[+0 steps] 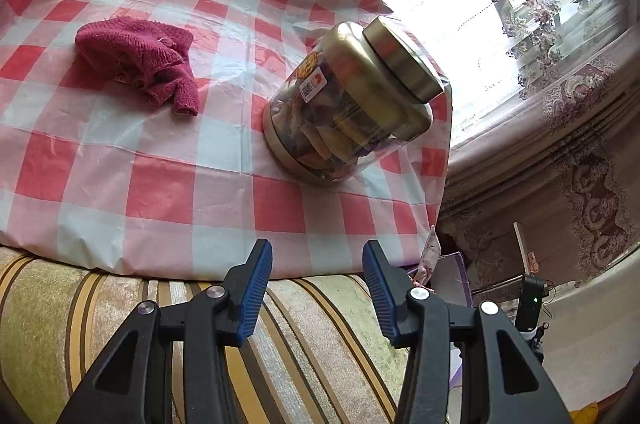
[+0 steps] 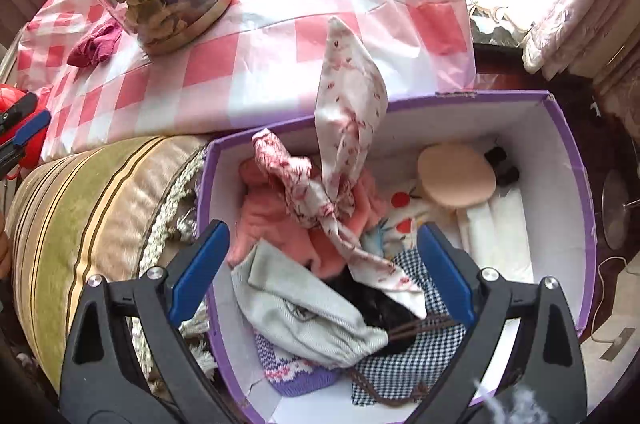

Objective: Organize soft objects
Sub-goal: 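Move back to the table and grasp a magenta glove with the left gripper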

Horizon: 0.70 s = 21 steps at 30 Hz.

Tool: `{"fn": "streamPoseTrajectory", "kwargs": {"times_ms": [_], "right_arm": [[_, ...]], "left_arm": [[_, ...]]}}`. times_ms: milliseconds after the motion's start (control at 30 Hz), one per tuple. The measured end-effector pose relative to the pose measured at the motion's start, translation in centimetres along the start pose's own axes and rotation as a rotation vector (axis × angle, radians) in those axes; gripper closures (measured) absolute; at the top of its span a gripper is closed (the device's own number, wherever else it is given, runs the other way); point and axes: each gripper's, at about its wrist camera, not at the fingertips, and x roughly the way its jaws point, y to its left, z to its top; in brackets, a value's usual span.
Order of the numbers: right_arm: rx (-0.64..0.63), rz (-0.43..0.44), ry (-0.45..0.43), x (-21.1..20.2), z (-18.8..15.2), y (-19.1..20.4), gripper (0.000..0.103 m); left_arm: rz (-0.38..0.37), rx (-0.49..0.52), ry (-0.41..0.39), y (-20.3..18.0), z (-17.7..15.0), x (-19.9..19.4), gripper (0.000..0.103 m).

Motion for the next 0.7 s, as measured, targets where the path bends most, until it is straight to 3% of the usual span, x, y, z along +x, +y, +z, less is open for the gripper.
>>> {"fn": "streamPoseTrajectory", "kwargs": {"times_ms": [67,167,300,400,567,700], "right_arm": [[0.018,-0.029,0.000,0.2,1.4,1.2,0.007],[-0.002,0.081,-0.034,-0.5,2.3,3.2,0.007],[-0.081,0.082,-0.077,-2.6,2.5,6.5,0.007],[-0.129,0.129,-0.096,-3.5,2.3,8.6,0.007],[-0.252,0.171,-0.127,-4.8,2.8,13.6,0.007],[-0.333,0.219,-0.149,-4.9,4.2,17.9,0.007]], "left_arm": [[0.008,0.003,-0.005,0.1,0.0,-0.4,0.054],[0.040,-0.015,-0.042,1.4,0.5,-1.6,0.054],[0.087,-0.088,-0.077,4.5,1.9,-2.9,0.054],[0.115,-0.131,-0.096,6.5,3.3,-3.6,0.054],[0.211,-0.224,-0.161,9.9,7.6,-4.5,0.054],[0.258,-0.370,-0.207,13.4,11.9,-3.9,0.049]]}}
